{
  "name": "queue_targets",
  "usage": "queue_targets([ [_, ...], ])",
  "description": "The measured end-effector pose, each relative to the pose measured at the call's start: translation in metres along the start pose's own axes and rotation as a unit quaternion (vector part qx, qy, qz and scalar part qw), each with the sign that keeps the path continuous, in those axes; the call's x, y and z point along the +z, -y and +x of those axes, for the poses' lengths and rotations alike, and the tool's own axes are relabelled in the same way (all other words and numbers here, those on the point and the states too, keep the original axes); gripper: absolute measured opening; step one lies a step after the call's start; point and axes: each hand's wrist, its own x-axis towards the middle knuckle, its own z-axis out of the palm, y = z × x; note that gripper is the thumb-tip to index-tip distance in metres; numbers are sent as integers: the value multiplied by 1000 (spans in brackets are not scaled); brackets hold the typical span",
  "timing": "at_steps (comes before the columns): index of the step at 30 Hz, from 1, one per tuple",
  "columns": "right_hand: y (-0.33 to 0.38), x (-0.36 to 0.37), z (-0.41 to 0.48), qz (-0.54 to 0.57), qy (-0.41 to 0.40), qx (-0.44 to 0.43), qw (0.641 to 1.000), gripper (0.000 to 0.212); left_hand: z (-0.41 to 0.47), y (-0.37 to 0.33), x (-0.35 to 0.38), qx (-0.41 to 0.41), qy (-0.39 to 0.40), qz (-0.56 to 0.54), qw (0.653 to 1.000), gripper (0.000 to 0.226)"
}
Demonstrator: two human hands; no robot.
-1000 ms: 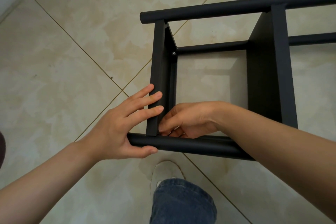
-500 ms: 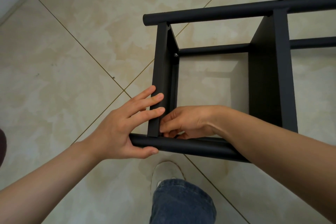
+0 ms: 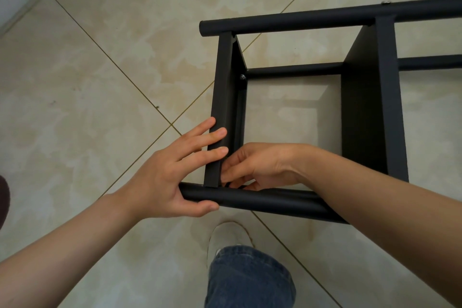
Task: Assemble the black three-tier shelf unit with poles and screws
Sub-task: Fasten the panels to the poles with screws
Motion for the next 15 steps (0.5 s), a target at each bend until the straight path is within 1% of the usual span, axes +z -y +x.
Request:
queue_targets([
  [6, 4, 4, -2, -22, 1, 19, 1000, 16, -1, 0, 1, 3, -2, -7, 1000, 72],
  [11, 7, 8, -2, -21, -37, 17, 999, 25, -1, 1, 0, 8, 8, -5, 1000, 73],
  [13, 9, 14, -1, -27, -59, 4, 998, 21, -1, 0, -4, 0, 16, -3, 1000, 74],
  [15, 9, 18, 1, -48, -88, -1, 995, 12, -2, -1, -7, -17, 30, -2, 999, 76],
])
